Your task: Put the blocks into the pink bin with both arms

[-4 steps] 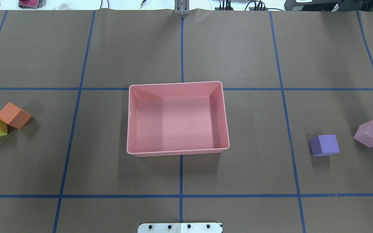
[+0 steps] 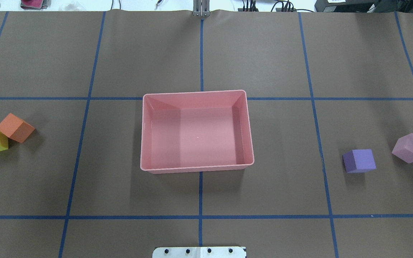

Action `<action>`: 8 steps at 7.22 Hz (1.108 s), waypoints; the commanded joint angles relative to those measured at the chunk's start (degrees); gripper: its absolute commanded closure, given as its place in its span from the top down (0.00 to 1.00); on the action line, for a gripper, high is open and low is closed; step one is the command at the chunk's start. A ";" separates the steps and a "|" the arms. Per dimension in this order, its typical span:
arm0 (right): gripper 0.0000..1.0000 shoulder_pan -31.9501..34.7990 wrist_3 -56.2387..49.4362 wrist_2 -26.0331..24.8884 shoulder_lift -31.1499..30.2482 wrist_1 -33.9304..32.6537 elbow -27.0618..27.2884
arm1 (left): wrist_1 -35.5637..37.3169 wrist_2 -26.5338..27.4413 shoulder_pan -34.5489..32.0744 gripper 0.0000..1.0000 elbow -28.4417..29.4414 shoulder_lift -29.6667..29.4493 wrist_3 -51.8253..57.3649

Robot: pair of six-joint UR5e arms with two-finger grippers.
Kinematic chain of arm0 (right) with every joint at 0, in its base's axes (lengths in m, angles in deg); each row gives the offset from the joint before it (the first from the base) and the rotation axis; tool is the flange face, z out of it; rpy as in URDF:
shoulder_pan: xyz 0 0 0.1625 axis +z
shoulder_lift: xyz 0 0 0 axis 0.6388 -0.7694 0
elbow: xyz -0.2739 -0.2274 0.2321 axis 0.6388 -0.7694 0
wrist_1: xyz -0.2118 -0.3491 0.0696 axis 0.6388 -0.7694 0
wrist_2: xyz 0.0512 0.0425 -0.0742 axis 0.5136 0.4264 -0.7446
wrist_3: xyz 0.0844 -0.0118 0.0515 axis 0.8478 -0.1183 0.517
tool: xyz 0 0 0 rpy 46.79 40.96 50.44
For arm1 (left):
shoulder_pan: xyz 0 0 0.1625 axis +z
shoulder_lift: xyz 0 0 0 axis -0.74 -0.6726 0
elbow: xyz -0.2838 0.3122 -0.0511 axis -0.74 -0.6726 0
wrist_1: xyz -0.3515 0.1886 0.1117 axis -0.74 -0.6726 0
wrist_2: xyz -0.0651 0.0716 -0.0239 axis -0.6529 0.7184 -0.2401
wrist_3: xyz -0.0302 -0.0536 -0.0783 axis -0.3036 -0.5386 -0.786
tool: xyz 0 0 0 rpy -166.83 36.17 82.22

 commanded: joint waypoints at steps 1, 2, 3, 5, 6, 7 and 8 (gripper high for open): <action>1.00 -0.52 -0.01 -0.77 -3.37 0.41 3.03 | 0.10 0.26 0.72 0.99 -0.07 -0.12 0.17; 1.00 -0.52 0.08 -2.34 -4.43 0.33 5.23 | 0.01 0.52 0.73 0.99 -0.16 0.06 0.44; 1.00 -0.60 0.17 -2.44 -4.97 0.32 6.21 | -0.07 0.53 0.73 0.99 -0.25 0.32 0.53; 1.00 -1.30 0.78 -2.18 -5.15 0.50 6.39 | -0.07 0.09 0.73 0.99 -0.25 0.76 0.44; 1.00 -1.83 0.96 -1.66 -5.24 0.50 6.39 | -0.16 0.00 0.73 0.99 -0.51 0.85 0.53; 1.00 -3.49 0.96 -1.65 -5.24 0.85 6.48 | -0.16 0.00 0.82 1.00 -0.95 1.11 0.61; 1.00 -4.72 1.48 -1.65 -5.24 0.76 7.44 | -0.16 0.00 0.99 1.00 0.09 1.38 0.35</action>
